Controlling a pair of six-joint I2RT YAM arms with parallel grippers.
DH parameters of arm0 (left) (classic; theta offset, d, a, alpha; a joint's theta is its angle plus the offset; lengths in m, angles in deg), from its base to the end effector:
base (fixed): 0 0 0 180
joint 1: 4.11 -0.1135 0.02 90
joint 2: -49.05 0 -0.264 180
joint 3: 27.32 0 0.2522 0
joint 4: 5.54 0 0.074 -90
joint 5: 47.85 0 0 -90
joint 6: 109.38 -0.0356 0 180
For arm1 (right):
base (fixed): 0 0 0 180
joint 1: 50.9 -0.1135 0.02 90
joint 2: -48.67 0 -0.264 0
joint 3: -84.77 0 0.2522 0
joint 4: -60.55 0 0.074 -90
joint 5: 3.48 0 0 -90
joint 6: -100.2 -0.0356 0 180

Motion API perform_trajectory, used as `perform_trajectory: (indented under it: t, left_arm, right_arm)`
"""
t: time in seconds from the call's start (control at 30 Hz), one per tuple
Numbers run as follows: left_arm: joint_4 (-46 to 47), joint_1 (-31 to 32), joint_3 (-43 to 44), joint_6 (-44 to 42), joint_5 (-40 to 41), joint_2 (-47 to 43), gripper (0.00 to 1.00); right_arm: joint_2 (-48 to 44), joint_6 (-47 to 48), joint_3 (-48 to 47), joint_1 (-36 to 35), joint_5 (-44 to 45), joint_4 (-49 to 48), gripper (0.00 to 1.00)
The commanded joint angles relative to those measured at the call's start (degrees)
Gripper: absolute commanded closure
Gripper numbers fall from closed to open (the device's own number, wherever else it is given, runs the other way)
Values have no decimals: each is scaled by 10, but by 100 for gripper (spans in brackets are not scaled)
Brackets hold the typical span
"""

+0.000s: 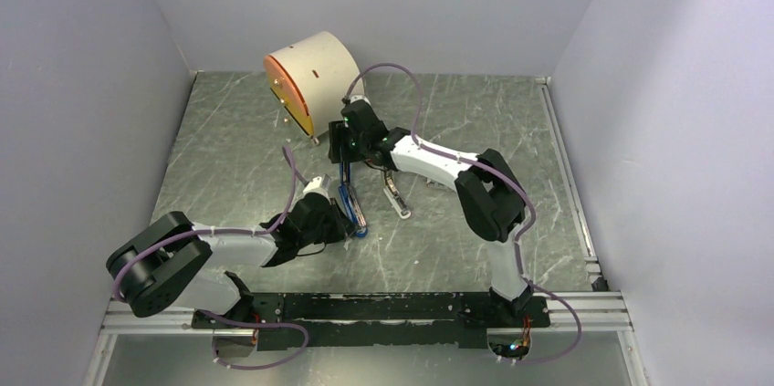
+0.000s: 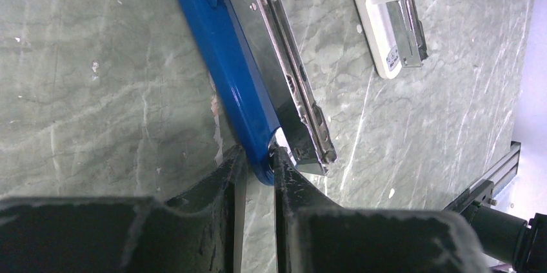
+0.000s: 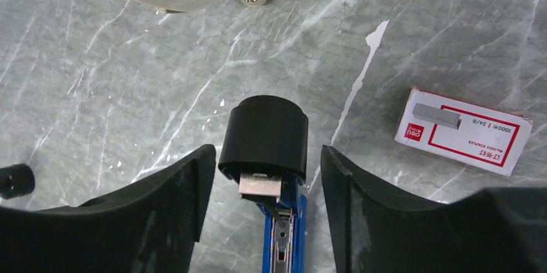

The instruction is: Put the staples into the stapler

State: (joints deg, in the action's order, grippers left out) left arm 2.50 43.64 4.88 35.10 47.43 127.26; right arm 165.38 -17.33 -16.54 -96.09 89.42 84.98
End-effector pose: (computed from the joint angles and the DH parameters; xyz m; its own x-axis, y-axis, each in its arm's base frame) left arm 0.1554 -0.1662 0.1231 -0.8006 -0.3240 -0.5041 0.0632 0.7908 -0.6087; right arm 0.3297 0.3293 0.2122 -0.7151 -0.0649 -0.6960 -0.3954 0.8586 0.3262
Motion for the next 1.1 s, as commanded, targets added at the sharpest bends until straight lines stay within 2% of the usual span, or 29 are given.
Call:
perform_trajectory:
  t: [0.0, 0.17, 0.6, 0.73, 0.9, 1.07]
  left_arm:
    - [-118, 5, -21, -34, 21, 27, 84]
    - [-125, 5, -14, -37, 24, 32, 79]
    - [-181, 5, -6, -43, 79, 31, 68]
    - [-204, 5, -3, -30, 91, 24, 70]
    - [-217, 5, 2, -25, 98, 22, 77]
    - [-229, 5, 7, -27, 94, 25, 78]
  right_arm:
    - [-42, -10, -11, 11, -27, 5, 32]
    - [-72, -10, -5, 12, -27, 8, 27]
    - [-183, -19, 74, 13, -24, 13, 26]
    - [-223, -18, 107, 13, -15, 18, 26]
    - [-259, -22, 138, 13, -9, 25, 26]
    - [-284, -26, 158, 13, -7, 30, 26]
